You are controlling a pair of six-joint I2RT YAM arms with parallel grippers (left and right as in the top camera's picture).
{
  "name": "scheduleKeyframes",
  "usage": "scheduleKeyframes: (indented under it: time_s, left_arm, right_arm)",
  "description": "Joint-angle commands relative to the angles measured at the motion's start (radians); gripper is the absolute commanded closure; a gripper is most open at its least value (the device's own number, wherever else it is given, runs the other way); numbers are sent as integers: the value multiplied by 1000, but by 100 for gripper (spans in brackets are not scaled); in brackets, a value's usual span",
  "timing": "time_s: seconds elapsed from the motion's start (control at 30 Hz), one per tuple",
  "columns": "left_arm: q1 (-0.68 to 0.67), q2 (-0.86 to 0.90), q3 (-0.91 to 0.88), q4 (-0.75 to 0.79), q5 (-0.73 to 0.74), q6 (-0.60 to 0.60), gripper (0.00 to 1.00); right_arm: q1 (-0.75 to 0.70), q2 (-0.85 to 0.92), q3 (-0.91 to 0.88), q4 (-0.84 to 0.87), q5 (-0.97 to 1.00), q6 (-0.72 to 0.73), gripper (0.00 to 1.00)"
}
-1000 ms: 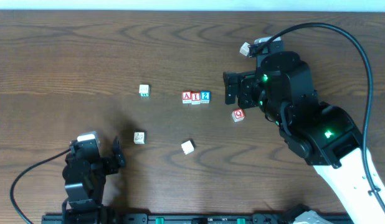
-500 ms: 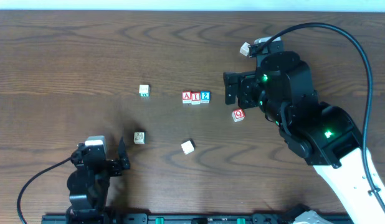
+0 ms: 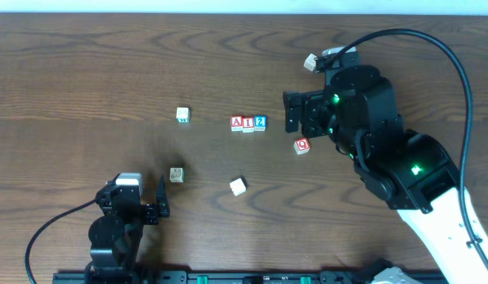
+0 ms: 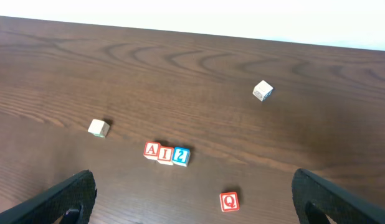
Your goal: Spell out Ai2
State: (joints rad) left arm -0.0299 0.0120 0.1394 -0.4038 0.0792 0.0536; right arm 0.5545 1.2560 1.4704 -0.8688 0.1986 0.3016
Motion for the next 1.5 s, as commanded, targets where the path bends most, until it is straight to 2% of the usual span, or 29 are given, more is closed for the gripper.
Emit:
scheduleKeyframes:
  time_s: [0.0,0.2,0.37,0.43,0.53,0.63,0.73,0.9,1.3,1.47]
  left_arm:
    - [-4,-8,-20,-2,7,14,5]
    - [-4,-8,-21,-2,7,14,5]
    - [-4,-8,-21,-2,7,14,5]
    - [-4,-8,-21,-2,7,14,5]
    - [-4,-8,-21,-2,7,14,5]
    - [-4,-8,-21,-2,7,14,5]
    - [-4,-8,-21,-2,7,14,5]
    - [-4,-8,-21,-2,7,14,5]
    - [-4,-8,-21,-2,7,14,5]
    - [-4,-8,-20,-2,7,14,5]
  right_arm:
    - [-2,3,2,0,3,-11,1]
    - [-2,2,2,-8,14,-14,1]
    - [-60,-87,-53,-63,43,-120,1]
    - [-137,-231,-193,-2,-7,-116,1]
    - [-280,-512,-499,174,-84,-116,1]
    - [-341,-734,-747,305,-86,-115,1]
    - [-385,-912,-911,319,-102,-115,1]
    - [-400,-1093,-1096,296,-98,-116,1]
    - [-400,-1236,-1314,297,-98,-116,1]
    - [-399,-1250,-1321,300,-94,-116,1]
